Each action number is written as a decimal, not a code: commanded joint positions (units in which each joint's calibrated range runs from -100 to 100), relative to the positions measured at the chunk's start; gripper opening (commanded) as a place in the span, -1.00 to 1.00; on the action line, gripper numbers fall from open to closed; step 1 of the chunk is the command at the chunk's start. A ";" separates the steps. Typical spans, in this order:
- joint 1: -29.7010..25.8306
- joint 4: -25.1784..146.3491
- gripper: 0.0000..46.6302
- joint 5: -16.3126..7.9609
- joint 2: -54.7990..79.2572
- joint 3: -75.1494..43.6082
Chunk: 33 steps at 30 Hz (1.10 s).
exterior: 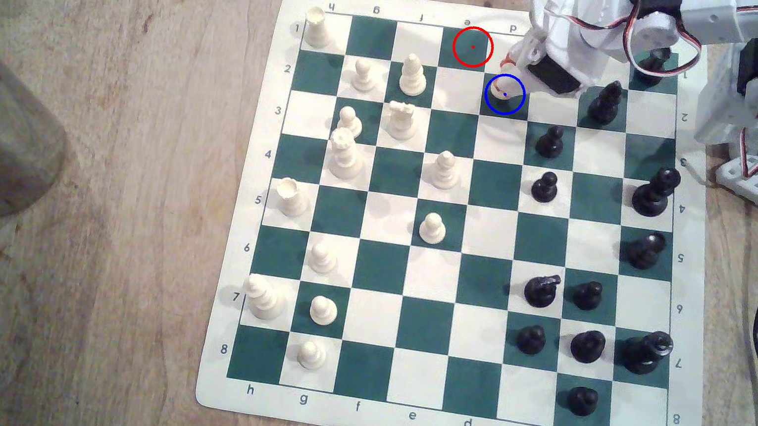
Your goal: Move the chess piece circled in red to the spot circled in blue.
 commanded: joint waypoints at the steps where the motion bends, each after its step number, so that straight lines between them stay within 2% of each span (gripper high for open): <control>1: 0.25 -0.89 -0.99 0.24 0.16 -0.72; 18: -0.84 -1.13 -0.93 0.78 2.62 -0.18; 23: -0.77 -1.13 -0.68 0.98 3.22 -0.18; 28: -0.77 -0.07 -0.24 1.56 3.22 -0.18; 33: -0.14 2.64 -0.15 2.10 1.43 -0.36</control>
